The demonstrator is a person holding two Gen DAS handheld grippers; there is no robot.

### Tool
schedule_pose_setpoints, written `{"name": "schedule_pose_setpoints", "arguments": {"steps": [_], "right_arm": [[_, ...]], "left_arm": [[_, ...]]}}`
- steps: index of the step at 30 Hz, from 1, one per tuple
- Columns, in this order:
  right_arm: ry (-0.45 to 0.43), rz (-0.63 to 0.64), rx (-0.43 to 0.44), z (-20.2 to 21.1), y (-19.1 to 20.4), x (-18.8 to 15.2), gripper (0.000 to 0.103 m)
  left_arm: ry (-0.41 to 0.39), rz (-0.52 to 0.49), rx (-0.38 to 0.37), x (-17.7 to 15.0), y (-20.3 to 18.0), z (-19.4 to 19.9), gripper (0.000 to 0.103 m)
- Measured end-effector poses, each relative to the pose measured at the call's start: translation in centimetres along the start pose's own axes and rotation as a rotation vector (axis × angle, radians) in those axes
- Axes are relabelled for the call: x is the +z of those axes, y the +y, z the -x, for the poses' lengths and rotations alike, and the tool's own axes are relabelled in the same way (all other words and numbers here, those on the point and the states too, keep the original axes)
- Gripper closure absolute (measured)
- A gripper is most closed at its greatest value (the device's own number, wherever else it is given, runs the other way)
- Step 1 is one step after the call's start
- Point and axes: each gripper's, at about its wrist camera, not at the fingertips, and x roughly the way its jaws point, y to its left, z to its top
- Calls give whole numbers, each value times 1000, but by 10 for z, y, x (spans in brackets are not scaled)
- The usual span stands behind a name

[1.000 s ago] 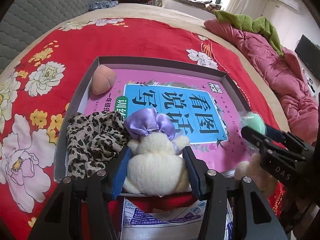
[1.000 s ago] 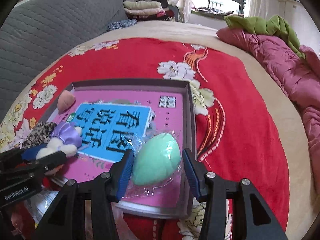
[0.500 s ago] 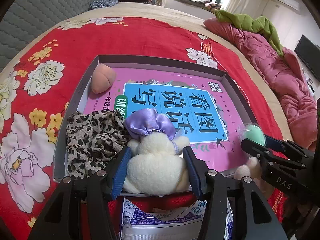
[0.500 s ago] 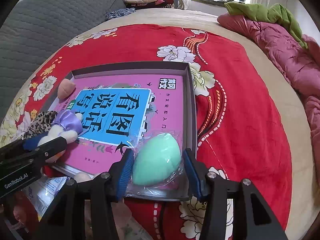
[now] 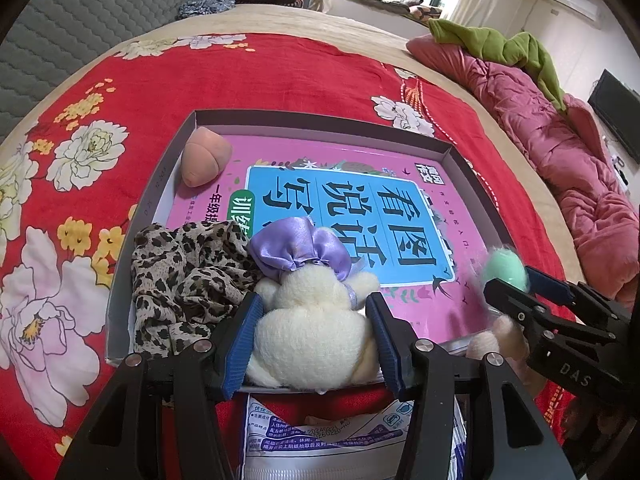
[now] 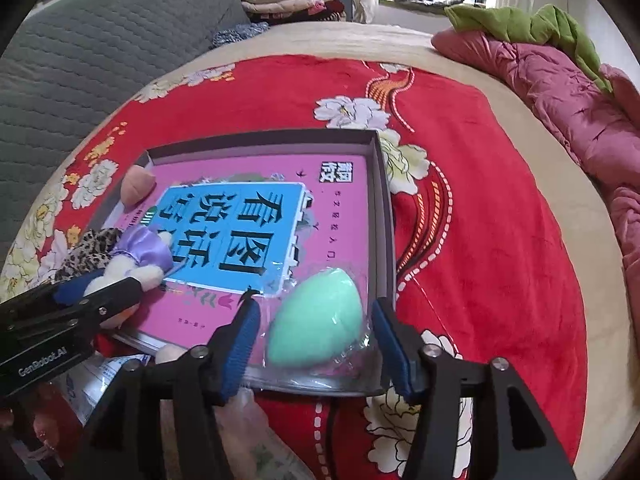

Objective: Organize soft objects
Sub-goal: 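Lower the white bunny into the box and open the left tool while the right tool releases the mint sponge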

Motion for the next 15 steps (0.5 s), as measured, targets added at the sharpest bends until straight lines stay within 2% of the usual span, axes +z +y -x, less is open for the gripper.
{"name": "schedule_pose_setpoints", "arguments": {"steps": [12,15], "right_arm": [[-26,-20,3,11,-1,-3,44],[-56,-37,-8,19,-3,-4,43]], "left_arm": [[1,-7,3,0,0,0,48],[1,-10,1,0,-1,0,48]]}}
